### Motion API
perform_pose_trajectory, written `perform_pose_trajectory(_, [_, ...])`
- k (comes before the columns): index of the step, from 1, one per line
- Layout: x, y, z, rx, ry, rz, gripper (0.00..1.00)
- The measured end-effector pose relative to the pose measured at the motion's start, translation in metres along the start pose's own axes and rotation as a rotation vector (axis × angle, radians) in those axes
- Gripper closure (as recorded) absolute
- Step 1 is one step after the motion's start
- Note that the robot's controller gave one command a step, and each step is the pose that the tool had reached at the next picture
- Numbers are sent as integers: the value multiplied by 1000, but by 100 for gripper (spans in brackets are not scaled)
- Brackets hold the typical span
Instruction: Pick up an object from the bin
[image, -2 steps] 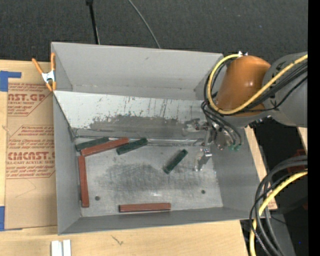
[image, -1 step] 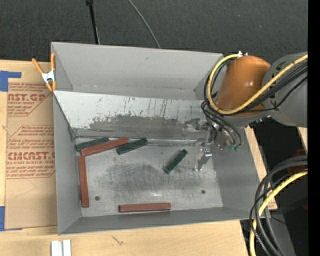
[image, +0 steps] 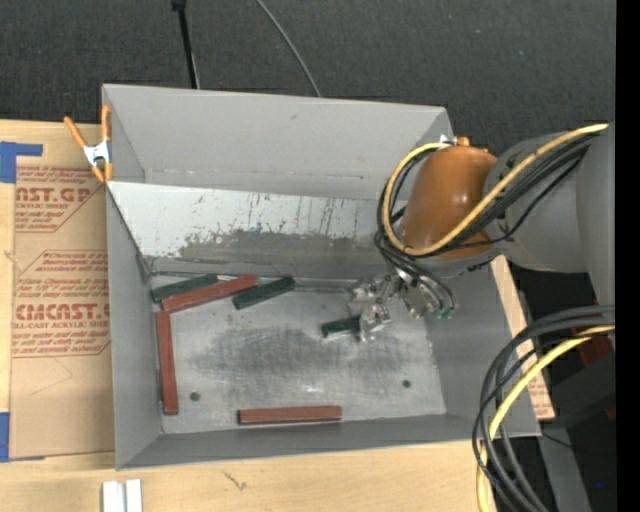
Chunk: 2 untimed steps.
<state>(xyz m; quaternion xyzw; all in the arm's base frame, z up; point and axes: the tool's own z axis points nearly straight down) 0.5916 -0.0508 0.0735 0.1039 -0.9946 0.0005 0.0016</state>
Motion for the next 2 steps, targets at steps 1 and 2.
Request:
perform_pose_trajectory(1, [0, 0, 0, 0, -1, 0, 100])
perform_pose_trajectory(2, [23, 9, -184, 1, -11, -17, 100])
